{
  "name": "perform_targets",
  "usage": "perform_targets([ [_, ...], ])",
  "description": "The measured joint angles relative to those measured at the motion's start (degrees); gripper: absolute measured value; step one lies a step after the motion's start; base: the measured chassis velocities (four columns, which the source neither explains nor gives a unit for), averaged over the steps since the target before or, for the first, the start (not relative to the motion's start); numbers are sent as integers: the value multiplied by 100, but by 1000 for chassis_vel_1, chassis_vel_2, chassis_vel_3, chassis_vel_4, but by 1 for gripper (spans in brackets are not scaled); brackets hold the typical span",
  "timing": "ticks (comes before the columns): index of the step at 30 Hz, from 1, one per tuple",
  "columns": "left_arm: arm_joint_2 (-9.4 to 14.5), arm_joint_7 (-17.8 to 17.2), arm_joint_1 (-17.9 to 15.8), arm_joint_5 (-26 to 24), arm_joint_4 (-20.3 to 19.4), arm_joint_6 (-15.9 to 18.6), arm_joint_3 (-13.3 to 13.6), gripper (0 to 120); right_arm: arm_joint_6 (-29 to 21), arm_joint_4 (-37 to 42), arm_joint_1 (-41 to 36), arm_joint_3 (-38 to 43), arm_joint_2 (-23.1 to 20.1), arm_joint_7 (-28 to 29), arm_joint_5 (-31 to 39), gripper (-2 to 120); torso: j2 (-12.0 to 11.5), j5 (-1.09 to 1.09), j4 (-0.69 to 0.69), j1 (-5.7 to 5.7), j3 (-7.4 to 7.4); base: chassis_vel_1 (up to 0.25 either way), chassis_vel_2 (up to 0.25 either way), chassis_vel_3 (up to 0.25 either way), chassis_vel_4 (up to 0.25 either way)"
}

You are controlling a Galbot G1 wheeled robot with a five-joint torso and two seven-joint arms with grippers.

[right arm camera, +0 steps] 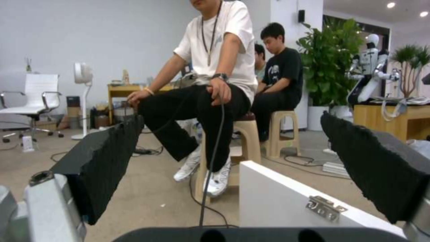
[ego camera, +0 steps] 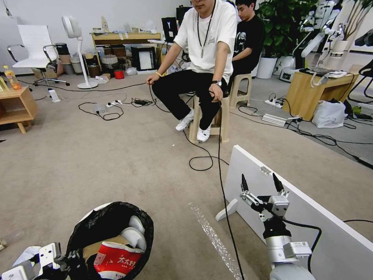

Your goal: Pick up the trash bin and place the garbage on the floor into it.

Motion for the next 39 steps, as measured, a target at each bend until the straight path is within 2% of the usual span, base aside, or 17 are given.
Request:
perform_targets([
  [14,-7,40,20,-12,-8,0,-34,1,15,-77,54,-64,36,-8,24,100,0,0,-1,0,0,0,0,0,0],
  [39,-91,40,53,5,-10,0,-74,1,39,-204,217,-126,-22,-13,142,100,0,0,0,1,0,59,65,59,60],
])
